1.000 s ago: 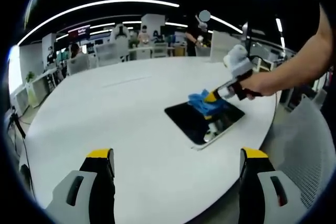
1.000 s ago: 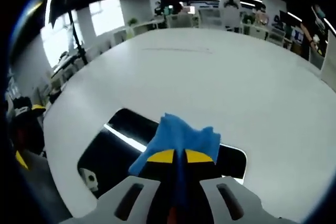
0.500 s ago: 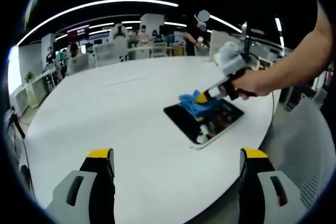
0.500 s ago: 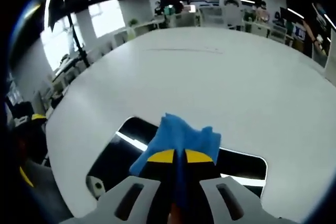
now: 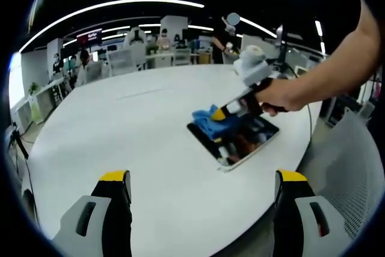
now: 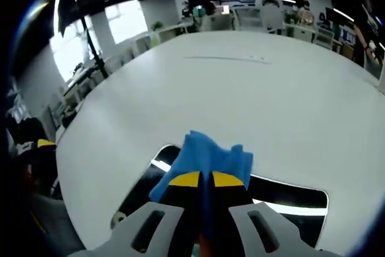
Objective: Wipe the mirror surface with the cleaning cloth until all visible marks leave the cleaned area.
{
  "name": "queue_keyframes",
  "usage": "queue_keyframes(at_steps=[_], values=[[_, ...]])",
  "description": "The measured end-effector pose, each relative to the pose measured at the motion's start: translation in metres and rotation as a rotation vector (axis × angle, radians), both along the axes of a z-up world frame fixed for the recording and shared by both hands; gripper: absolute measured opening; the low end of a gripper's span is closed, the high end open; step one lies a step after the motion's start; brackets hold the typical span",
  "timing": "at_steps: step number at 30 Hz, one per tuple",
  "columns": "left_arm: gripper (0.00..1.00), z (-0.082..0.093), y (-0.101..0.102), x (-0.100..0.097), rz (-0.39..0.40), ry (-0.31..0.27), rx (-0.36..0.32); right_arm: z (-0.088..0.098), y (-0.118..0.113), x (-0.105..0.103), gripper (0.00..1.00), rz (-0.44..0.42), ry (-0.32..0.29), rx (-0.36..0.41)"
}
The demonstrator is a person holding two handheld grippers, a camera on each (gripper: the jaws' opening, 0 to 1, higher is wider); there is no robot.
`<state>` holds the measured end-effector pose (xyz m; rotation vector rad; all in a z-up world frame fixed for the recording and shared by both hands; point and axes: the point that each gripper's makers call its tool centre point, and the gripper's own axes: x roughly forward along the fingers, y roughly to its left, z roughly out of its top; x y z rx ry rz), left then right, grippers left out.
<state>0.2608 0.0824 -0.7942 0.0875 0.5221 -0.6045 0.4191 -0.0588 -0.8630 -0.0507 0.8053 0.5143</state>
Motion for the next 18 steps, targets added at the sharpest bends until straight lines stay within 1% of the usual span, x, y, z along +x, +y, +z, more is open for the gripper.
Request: queue_keyframes(at_steps=[9,12,15,18], values=[[0.99,-0.001,0.0,0.0,-0.002,0.004,0.003,0.0,0.027,0.0,0.01,0.042,0.009,0.015],[0.99,-0.003,0.0,0.0,-0.003,0.006,0.005,0.0,0.037,0.001,0.01,0.046,0.027,0.035],[0.99,-0.004,0.0,0.0,-0.006,0.009,0.006,0.0,0.043,0.002,0.01,0.065,0.021,0.018],[0.99,-0.005,0.0,0.0,-0.007,0.01,0.006,-0.001,0.042,0.002,0.0,0.066,0.02,0.007]])
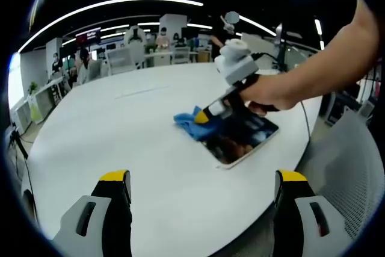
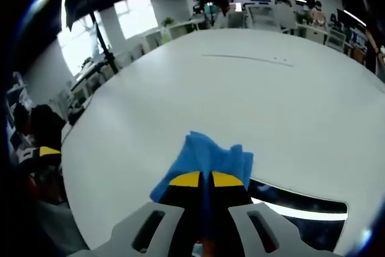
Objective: Wipe the mirror surface with the cleaning cloth until all visible marks leave the cleaned area.
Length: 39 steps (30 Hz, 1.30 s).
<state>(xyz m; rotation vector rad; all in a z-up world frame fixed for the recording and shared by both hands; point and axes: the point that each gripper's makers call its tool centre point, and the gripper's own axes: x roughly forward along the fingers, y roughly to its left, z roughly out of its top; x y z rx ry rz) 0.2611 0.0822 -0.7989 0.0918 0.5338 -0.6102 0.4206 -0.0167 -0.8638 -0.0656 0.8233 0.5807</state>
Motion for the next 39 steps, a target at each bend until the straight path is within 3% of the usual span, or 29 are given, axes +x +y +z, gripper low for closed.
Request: queue_keyframes(at_steps=[7,15,39], values=[[0.99,-0.002,-0.001,0.0,-0.005,0.003,0.001,0.0,-0.002,-0.001,0.0,-0.009,0.008,0.017],[0.99,0.0,-0.001,-0.001,-0.005,0.002,0.001,0.0,-0.002,-0.016,0.0,0.029,-0.031,-0.016],[0.99,0.002,-0.001,0.0,0.001,-0.006,-0.001,-0.001,-0.007,-0.048,0.01,0.031,-0.031,0.012]])
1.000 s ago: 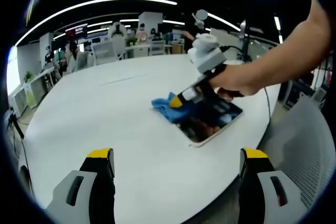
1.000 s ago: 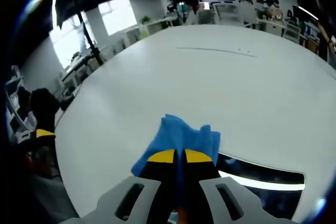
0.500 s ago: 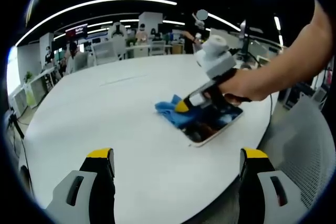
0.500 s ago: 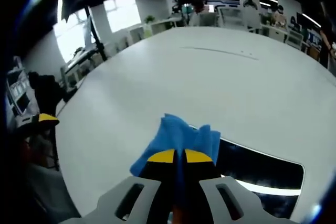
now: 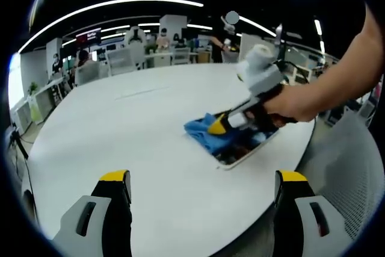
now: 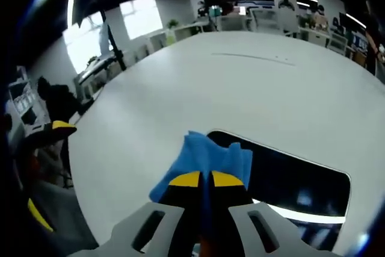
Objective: Wipe the mirror surface with the cleaning cloth until all visible marks leave the cleaned area.
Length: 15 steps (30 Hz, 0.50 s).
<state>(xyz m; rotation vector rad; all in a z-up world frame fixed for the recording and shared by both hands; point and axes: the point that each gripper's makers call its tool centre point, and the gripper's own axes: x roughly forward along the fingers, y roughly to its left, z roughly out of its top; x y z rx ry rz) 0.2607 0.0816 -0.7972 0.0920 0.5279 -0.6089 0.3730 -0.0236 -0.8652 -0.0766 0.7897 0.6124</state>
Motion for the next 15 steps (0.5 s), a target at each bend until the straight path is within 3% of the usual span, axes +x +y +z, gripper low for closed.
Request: queue_keyframes(at_steps=[15], values=[[0.99,0.0024,-0.0009,-0.0005,0.005,-0.001,-0.004,0.0003,-0.0018,-0.0108,0.0,0.013,-0.011,-0.015]])
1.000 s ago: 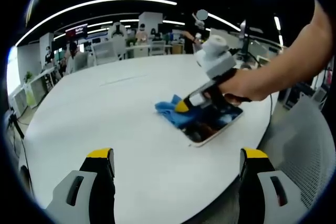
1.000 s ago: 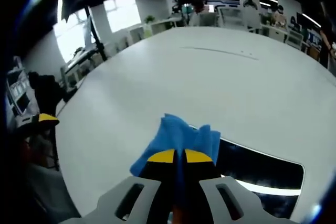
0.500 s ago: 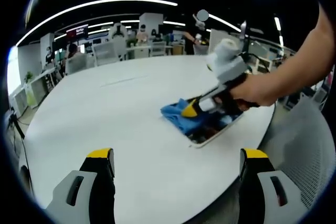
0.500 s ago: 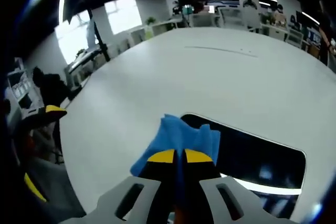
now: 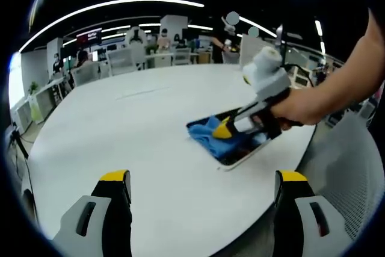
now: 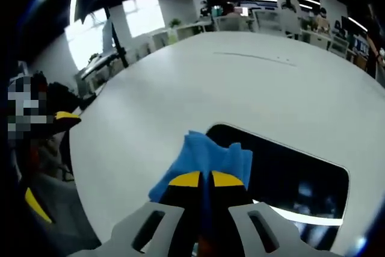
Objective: Wipe the mirror surface with the cleaning cloth until all visible marks leave the cleaned area.
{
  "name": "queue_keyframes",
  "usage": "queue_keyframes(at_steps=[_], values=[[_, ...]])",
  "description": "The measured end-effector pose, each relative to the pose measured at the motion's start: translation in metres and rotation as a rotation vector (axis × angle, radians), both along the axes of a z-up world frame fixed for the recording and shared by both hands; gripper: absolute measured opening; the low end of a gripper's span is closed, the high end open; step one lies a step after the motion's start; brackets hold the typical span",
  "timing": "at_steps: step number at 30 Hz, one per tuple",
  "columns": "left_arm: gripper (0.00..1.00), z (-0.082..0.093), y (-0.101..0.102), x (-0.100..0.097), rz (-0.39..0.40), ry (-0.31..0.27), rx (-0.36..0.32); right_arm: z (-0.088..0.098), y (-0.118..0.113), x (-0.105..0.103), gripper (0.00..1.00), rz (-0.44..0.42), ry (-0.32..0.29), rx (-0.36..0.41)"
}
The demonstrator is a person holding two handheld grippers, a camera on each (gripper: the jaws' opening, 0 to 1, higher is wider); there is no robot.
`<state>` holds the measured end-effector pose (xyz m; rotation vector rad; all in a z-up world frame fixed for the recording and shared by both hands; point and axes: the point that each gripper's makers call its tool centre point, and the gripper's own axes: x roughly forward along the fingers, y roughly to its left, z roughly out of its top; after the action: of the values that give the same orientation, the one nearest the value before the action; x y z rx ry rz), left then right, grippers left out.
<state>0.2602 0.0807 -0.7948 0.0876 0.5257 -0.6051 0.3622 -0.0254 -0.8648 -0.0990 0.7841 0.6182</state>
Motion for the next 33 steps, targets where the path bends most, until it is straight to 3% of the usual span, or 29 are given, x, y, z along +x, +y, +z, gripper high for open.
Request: queue_keyframes(at_steps=[21,33], values=[[0.99,-0.001,0.0,-0.001,0.001,0.004,0.006,0.001,-0.012,-0.003,0.0,0.034,-0.053,-0.033],[0.99,-0.002,0.0,-0.001,-0.001,0.007,0.009,0.001,-0.036,0.0,0.0,-0.006,-0.054,-0.025]])
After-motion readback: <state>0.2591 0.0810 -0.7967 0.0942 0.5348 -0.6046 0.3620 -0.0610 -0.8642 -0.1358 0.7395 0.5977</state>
